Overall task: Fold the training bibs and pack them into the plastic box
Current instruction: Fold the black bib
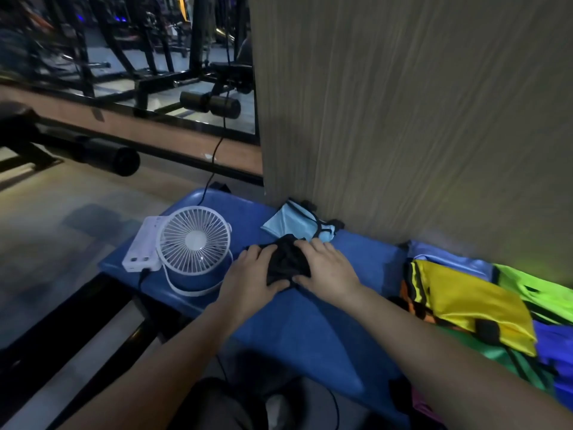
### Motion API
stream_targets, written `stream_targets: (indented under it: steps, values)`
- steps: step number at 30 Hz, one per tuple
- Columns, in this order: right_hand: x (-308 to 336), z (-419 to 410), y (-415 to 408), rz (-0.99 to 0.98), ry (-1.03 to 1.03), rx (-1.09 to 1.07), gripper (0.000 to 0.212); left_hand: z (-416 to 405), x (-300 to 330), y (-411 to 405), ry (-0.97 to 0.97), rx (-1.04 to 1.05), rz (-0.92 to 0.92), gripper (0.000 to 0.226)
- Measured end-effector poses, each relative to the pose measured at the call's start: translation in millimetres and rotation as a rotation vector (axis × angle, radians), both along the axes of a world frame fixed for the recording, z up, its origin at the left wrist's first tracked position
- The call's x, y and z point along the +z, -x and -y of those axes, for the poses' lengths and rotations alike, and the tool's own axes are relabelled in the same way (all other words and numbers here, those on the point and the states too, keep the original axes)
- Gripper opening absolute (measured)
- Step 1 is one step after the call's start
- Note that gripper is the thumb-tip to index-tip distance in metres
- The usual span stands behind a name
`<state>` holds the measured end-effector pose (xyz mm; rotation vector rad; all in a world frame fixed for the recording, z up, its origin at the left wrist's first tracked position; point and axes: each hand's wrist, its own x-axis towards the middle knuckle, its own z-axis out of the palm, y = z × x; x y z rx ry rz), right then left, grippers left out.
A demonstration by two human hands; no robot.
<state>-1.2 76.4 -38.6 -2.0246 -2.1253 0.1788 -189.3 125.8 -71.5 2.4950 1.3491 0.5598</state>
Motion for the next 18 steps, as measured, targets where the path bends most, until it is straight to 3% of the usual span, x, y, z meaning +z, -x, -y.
stream_targets:
  steps: [2, 8, 11, 15, 18]
  values:
    - [0, -3, 2, -0.004, -0.034, -0.012, 0.068, 0, 2, 1, 0.036, 0.0, 0.035, 0.075]
    - [16, 12, 5, -0.057, -0.15, 0.035, 0.023, 6, 16, 5, -0.015, -0.041, 0.053, 0.037]
    - [31, 27, 2, -0.096, -0.202, 0.029, 0.018, 11, 28, 10, -0.077, -0.058, 0.132, 0.042]
    - [55, 48, -3, -0.159, -0.281, 0.013, 0.018, 26, 64, 5, -0.065, -0.109, 0.102, 0.06]
    - [76, 66, -8, -0.264, -0.352, 0.015, 0.019, 44, 97, -1, -0.023, -0.172, 0.114, 0.042]
